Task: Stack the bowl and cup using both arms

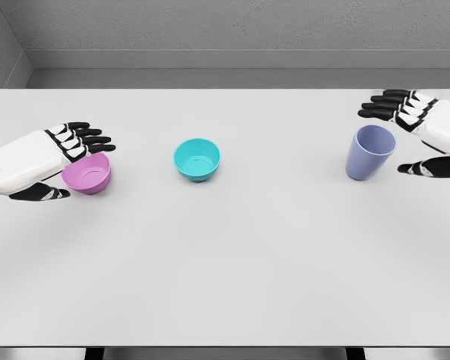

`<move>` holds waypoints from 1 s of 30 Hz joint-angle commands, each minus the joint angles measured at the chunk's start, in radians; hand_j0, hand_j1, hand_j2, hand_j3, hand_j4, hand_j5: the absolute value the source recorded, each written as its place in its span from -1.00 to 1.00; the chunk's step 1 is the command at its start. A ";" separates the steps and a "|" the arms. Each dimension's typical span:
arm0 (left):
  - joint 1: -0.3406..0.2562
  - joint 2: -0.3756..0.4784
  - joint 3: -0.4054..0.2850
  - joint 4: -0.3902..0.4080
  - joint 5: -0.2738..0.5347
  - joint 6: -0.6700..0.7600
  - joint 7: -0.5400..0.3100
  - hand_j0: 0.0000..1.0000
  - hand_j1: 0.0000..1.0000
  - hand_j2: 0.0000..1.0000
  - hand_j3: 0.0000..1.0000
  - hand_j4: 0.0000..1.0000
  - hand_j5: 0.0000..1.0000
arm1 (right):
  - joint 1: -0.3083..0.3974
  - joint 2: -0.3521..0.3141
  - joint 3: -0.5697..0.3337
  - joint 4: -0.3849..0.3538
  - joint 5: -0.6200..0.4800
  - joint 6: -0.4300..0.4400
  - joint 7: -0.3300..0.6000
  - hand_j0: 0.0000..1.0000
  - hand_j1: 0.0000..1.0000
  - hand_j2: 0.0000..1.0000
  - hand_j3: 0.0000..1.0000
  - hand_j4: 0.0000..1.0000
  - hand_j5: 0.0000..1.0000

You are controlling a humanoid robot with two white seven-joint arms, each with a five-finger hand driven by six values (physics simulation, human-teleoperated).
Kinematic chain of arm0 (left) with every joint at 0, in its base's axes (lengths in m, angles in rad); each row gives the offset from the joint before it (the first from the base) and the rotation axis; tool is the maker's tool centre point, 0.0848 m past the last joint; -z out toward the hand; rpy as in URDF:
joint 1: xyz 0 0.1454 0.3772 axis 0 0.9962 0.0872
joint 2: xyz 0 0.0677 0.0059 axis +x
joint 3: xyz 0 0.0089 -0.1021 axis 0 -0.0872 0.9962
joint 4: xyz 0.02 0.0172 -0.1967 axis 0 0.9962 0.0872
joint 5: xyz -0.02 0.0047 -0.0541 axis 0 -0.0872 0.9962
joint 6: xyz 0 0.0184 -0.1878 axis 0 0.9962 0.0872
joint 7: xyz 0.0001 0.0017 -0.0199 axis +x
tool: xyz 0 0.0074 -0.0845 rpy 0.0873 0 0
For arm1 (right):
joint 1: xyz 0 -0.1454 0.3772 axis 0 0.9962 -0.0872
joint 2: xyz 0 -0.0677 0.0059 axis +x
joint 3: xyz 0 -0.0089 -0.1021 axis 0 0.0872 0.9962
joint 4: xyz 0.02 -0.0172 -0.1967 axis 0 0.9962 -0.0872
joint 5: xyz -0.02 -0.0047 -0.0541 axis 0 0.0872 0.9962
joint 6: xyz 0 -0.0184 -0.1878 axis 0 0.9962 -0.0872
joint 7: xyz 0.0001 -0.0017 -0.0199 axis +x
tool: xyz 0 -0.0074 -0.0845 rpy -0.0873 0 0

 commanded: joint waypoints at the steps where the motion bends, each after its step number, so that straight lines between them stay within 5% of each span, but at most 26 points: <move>1: 0.000 0.002 -0.001 0.000 0.007 0.001 0.000 1.00 1.00 1.00 1.00 1.00 1.00 | -0.002 -0.005 0.003 0.000 -0.005 0.001 0.013 1.00 1.00 1.00 1.00 1.00 1.00; 9: -0.058 0.006 0.003 0.036 0.013 0.001 -0.093 1.00 1.00 1.00 1.00 1.00 1.00 | -0.015 -0.009 0.003 0.000 -0.005 0.001 0.015 1.00 1.00 1.00 1.00 1.00 1.00; 13: -0.120 0.095 -0.071 0.069 0.077 0.001 -0.093 1.00 1.00 1.00 1.00 1.00 1.00 | -0.041 -0.028 0.005 0.000 0.049 0.001 0.024 1.00 1.00 1.00 1.00 1.00 1.00; 16: -0.201 0.092 -0.172 0.111 0.107 0.001 -0.095 1.00 1.00 1.00 1.00 1.00 1.00 | -0.100 -0.011 0.023 0.006 0.069 0.001 0.199 1.00 1.00 1.00 1.00 1.00 1.00; 19: -0.350 0.094 -0.327 0.169 0.130 0.001 -0.095 1.00 1.00 1.00 1.00 1.00 1.00 | -0.215 0.072 0.151 0.075 0.079 0.001 0.215 1.00 1.00 1.00 1.00 1.00 1.00; 21: -0.409 0.094 -0.393 0.189 0.131 0.001 -0.095 1.00 1.00 1.00 1.00 1.00 1.00 | -0.282 0.119 0.200 0.123 0.079 0.001 0.317 1.00 1.00 1.00 1.00 1.00 1.00; 23: -0.469 0.095 -0.445 0.221 0.130 0.001 -0.095 1.00 1.00 1.00 1.00 1.00 1.00 | -0.285 0.118 0.201 0.134 0.076 0.001 0.338 1.00 1.00 1.00 1.00 1.00 1.00; 25: -0.620 0.071 -0.622 0.316 0.133 0.001 -0.095 1.00 1.00 1.00 1.00 1.00 1.00 | -0.285 0.096 0.203 0.141 0.073 0.001 0.340 1.00 1.00 1.00 1.00 1.00 1.00; 28: -0.707 0.036 -0.734 0.391 0.131 0.001 -0.101 1.00 1.00 1.00 1.00 1.00 1.00 | -0.284 0.049 0.217 0.144 0.036 0.001 0.343 1.00 1.00 1.00 1.00 1.00 1.00; 30: -0.805 0.031 -0.821 0.436 0.133 0.001 -0.228 1.00 1.00 1.00 1.00 1.00 1.00 | -0.284 0.027 0.217 0.144 0.013 0.001 0.344 1.00 1.00 1.00 1.00 1.00 1.00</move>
